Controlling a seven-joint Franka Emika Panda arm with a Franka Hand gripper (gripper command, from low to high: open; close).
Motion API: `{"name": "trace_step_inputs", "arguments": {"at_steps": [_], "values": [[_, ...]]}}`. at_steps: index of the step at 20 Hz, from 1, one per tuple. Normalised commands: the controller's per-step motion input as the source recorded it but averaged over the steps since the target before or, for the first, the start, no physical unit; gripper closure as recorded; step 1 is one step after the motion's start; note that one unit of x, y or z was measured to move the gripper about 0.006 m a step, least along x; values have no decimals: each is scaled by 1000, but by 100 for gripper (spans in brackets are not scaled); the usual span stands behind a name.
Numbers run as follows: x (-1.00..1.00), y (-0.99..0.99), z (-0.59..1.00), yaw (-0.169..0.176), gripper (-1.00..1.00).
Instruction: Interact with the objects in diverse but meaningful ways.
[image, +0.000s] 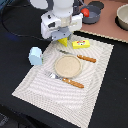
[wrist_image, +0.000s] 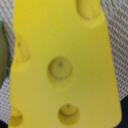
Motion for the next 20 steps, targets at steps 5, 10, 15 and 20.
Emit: {"name": "trace_step_inputs", "arguments": {"at_steps": [5,10,15,20], "values": [[-195,190,-299,0,100],[-164,202,-163,0,100],[-355,-16,777,41,100],[-161,-585,1000,4,100]]}}
